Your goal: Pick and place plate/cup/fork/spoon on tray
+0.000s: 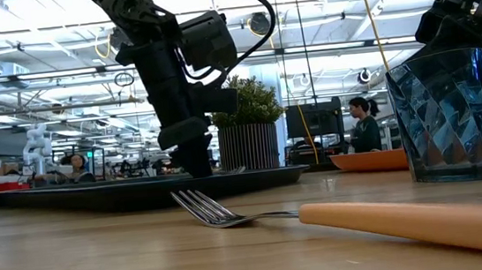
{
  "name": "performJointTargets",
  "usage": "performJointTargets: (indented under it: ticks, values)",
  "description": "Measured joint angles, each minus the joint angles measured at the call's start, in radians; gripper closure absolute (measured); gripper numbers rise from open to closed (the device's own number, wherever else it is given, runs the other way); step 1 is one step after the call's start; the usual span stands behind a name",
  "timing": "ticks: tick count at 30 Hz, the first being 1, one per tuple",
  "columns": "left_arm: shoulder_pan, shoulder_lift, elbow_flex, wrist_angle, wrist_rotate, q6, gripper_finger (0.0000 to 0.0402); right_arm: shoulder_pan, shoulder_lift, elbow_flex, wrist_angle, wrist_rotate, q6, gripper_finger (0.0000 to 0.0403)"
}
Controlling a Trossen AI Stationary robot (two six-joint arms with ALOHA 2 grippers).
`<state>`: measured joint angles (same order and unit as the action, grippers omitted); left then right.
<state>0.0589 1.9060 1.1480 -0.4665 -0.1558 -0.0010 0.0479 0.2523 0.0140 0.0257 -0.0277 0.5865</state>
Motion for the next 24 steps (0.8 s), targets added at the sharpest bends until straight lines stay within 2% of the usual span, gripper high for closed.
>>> performJointTargets:
  ticks: [10,24]
  values:
    - [0.0,-0.008,0.0,-0.012,-0.008,-0.012,0.0305,0.0,0.0,0.0,0.0,0.0,0.003,0.0298]
    - [0.0,-0.111,0.001,-0.029,-0.029,-0.073,0.0305,0.0,0.01,0.0,0.003,-0.001,0.008,0.0298]
